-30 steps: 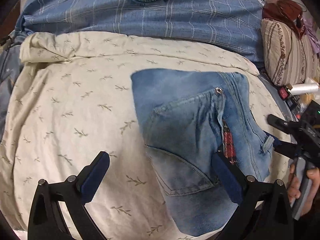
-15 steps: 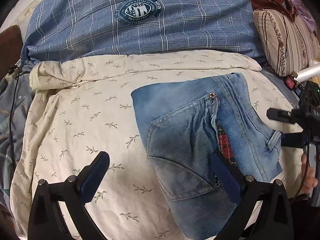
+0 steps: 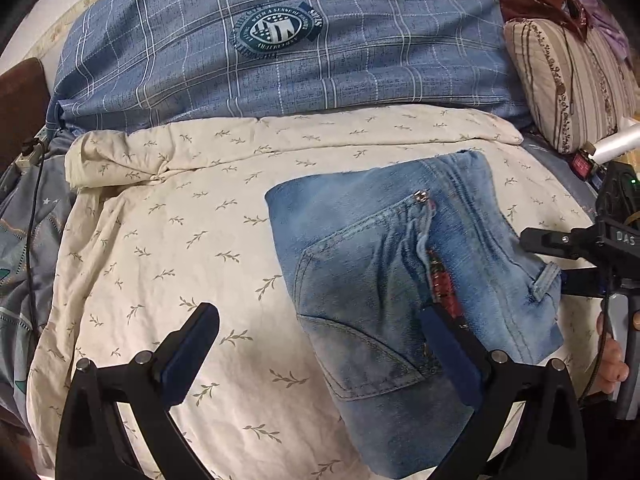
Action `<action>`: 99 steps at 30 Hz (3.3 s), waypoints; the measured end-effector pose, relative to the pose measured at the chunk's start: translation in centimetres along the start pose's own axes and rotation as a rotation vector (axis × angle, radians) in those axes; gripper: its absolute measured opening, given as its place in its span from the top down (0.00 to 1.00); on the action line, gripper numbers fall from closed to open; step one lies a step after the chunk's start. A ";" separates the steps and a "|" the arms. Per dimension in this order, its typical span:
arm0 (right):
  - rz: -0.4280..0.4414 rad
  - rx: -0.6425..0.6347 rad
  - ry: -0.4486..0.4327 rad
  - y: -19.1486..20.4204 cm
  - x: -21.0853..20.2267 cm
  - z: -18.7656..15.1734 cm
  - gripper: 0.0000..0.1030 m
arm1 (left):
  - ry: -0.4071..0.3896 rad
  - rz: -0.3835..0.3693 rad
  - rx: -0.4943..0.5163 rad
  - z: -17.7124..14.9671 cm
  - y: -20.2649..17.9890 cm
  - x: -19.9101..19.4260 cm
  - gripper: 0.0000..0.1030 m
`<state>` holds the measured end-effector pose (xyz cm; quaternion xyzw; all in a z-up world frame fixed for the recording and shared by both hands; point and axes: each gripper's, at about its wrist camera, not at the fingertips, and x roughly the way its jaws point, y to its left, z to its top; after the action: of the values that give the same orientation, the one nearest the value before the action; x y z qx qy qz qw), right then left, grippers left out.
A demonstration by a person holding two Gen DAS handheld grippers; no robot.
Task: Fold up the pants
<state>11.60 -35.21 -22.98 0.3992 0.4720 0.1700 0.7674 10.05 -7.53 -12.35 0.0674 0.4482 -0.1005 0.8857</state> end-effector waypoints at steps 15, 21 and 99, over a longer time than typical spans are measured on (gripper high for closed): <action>-0.022 -0.050 -0.013 0.6 0.4 -0.5 0.21 | 0.021 -0.053 -0.003 0.0 -1.3 0.8 0.02; -0.030 -0.069 -0.021 0.9 0.5 -0.7 0.21 | 0.055 -0.126 -0.061 -0.2 -0.9 2.1 0.01; -0.138 -0.236 -0.097 8.0 6.0 -1.2 0.59 | 0.069 -0.093 -0.078 2.5 3.5 6.2 0.36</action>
<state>14.48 -25.85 -20.56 0.2806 0.4374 0.1516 0.8408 16.42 -5.34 -15.76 0.0151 0.4848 -0.1216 0.8660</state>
